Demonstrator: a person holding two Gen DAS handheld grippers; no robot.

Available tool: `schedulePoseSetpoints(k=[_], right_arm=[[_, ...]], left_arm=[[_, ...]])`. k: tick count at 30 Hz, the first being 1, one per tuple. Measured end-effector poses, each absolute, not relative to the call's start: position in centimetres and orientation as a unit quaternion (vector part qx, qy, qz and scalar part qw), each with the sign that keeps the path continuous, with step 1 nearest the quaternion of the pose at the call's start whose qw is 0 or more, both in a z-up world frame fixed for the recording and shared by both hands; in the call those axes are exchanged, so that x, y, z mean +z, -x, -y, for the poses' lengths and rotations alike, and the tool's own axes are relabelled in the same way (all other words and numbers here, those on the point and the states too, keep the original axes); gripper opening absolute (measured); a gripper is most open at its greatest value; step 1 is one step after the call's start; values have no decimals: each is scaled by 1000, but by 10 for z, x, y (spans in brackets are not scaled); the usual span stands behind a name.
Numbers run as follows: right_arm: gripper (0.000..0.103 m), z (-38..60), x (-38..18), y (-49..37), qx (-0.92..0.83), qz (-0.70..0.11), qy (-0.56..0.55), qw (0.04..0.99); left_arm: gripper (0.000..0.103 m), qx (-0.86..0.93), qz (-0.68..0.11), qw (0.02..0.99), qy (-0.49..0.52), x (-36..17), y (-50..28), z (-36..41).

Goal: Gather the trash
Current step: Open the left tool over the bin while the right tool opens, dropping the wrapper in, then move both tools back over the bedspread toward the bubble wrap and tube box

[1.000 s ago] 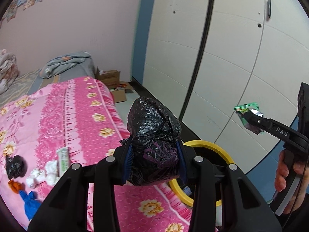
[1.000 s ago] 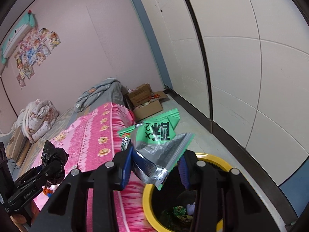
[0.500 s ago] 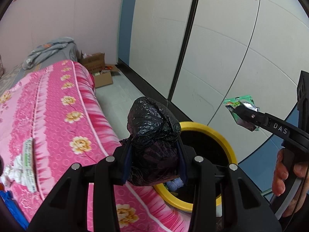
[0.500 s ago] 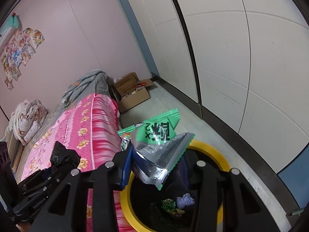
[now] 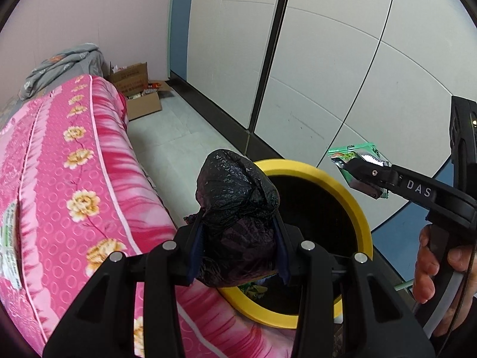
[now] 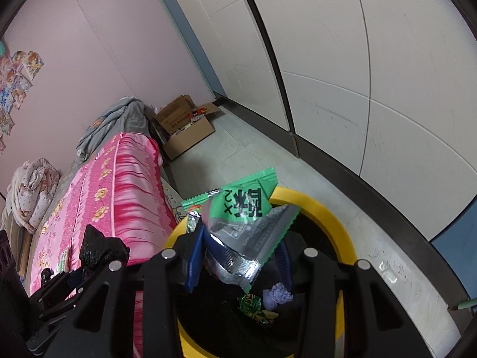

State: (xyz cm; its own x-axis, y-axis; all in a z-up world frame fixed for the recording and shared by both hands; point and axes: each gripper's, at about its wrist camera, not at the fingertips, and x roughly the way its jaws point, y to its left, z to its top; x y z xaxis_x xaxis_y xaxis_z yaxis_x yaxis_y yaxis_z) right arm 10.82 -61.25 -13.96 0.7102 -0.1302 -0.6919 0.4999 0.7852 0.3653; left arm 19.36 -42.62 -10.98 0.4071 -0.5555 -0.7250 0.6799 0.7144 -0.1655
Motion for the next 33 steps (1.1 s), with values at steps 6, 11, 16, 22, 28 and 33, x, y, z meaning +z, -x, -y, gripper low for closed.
schedulePoseSetpoints(k=[6, 11, 16, 22, 28, 33], right_arm=[[41, 617, -149, -103, -180, -338, -285, 879], [42, 621, -148, -95, -189, -333, -281, 880], [50, 621, -145, -91, -192, -325, -285, 881], [61, 619, -143, -87, -197, -319, -292, 880], [71, 619, -140, -84, -203, -320, -296, 877], [71, 613, -132, -82, -199, -314, -294, 880]], left_arm=[[40, -383, -405, 826, -82, -117, -187, 435], [43, -386, -406, 825, -74, -115, -187, 434], [54, -393, -398, 826, -71, -107, -184, 431], [67, -394, -391, 829, -66, -98, -179, 426], [76, -384, -389, 836, -59, -92, -182, 419], [81, -372, -378, 846, -51, -80, -183, 405]])
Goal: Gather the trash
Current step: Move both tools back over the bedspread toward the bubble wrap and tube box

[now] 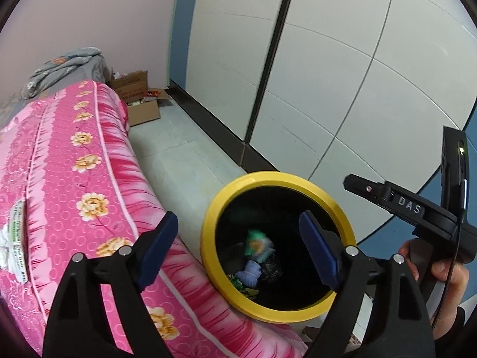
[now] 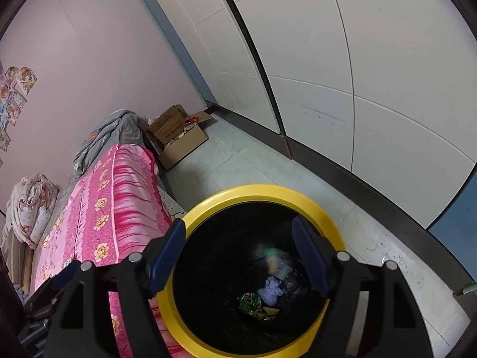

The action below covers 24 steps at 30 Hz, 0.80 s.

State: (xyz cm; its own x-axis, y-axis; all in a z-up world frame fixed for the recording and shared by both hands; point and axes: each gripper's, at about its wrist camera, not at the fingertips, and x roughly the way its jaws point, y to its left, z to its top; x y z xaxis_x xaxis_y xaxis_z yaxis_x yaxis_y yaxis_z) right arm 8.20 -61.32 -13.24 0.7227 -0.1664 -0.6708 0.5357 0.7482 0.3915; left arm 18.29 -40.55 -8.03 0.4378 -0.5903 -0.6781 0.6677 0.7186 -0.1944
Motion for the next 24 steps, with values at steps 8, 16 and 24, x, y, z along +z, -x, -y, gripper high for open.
schedulePoseSetpoints(k=[8, 16, 24], right_arm=[[72, 591, -110, -84, -178, -306, -283, 891], [79, 537, -78, -99, -137, -300, -257, 908], [85, 471, -49, -115, -93, -293, -219, 926]], left_arm=[[86, -338, -352, 872, -43, -54, -179, 357], [89, -278, -335, 900, -25, -30, -176, 277], [91, -214, -315, 925, 3, -9, -169, 183]])
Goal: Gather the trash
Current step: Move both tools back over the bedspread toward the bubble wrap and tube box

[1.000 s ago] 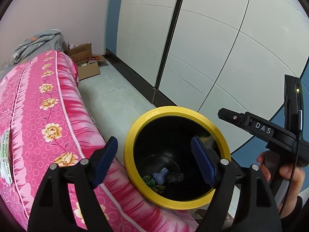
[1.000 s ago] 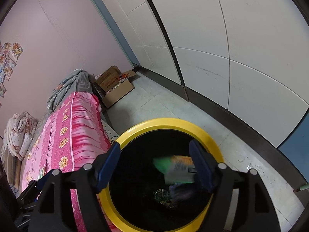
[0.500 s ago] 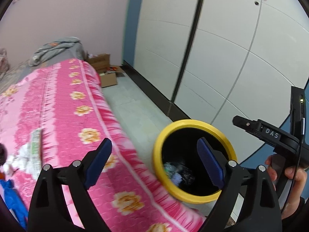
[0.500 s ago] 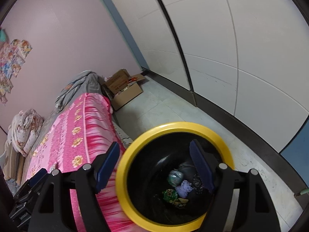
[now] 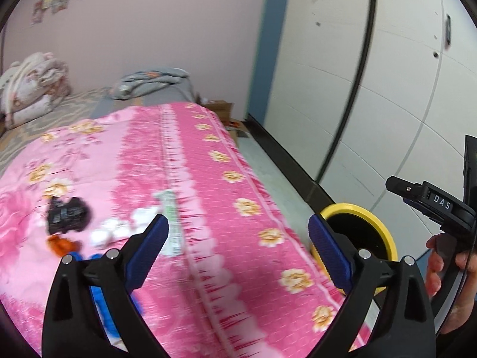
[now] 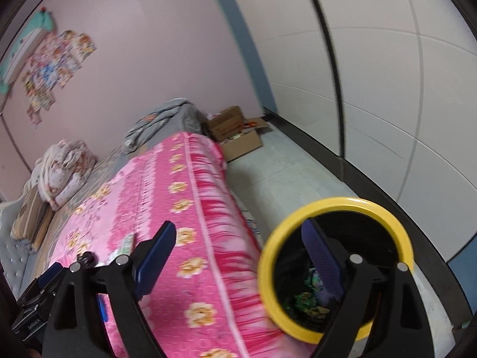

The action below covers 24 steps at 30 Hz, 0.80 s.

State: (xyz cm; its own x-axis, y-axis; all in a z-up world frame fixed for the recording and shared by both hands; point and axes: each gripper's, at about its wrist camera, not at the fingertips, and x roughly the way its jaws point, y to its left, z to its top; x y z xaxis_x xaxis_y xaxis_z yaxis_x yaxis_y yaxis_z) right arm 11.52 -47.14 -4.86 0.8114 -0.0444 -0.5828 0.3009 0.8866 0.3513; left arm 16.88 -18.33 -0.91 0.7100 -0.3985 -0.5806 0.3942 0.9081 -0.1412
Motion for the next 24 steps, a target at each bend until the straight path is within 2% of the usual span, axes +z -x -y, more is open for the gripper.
schedulePoseSetpoints(k=[11, 24], right_arm=[[86, 368, -28, -145, -25, -307, -164, 937], [89, 286, -15, -158, 15, -301, -118, 946]], left_arm=[[92, -141, -301, 943, 33, 6, -148, 73], [92, -84, -293, 950, 61, 4, -121, -19]])
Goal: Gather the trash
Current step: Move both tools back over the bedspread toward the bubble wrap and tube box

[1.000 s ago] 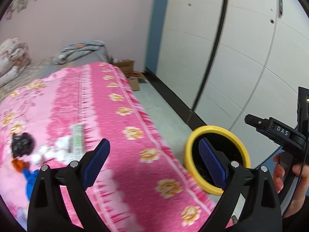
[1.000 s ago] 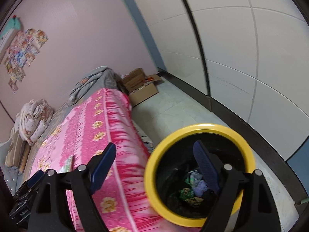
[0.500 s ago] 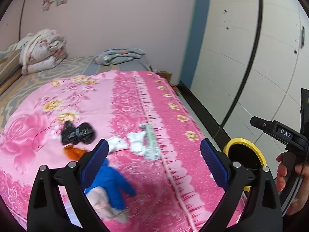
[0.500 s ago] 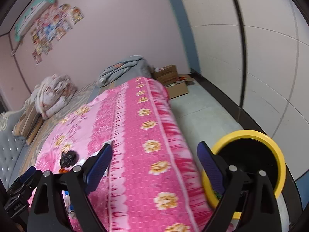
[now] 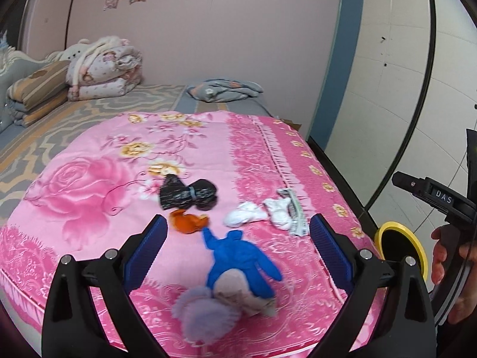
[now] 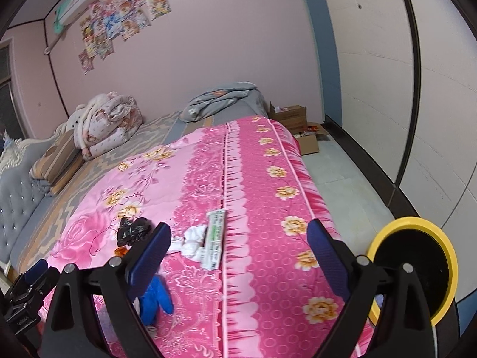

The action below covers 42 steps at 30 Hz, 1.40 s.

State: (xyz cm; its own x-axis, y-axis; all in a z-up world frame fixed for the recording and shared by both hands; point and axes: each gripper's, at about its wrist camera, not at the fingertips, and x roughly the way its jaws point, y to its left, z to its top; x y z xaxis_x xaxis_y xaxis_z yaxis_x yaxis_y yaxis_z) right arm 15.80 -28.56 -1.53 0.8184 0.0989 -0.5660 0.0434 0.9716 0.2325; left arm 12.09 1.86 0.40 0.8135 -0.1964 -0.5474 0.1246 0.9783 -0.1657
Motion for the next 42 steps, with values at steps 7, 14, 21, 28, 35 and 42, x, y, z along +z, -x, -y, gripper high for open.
schedulePoseSetpoints(k=[7, 14, 21, 28, 35, 42], right_arm=[[89, 258, -14, -162, 21, -302, -98, 948], [90, 241, -22, -169, 23, -305, -85, 948], [91, 238, -30, -175, 19, -305, -76, 949], [91, 245, -40, -181, 18, -301, -81, 950], [91, 255, -53, -196, 3, -312, -85, 946], [91, 261, -74, -219, -4, -338, -75, 938]], left_arm=[[92, -65, -292, 952, 69, -1, -107, -52], [92, -46, -290, 954, 69, -7, -94, -77], [92, -44, -294, 952, 72, -19, -90, -90], [92, -54, -307, 948, 71, -39, -96, -91], [92, -63, -328, 940, 73, -65, -104, -97], [92, -80, -336, 935, 78, -84, -102, -104]])
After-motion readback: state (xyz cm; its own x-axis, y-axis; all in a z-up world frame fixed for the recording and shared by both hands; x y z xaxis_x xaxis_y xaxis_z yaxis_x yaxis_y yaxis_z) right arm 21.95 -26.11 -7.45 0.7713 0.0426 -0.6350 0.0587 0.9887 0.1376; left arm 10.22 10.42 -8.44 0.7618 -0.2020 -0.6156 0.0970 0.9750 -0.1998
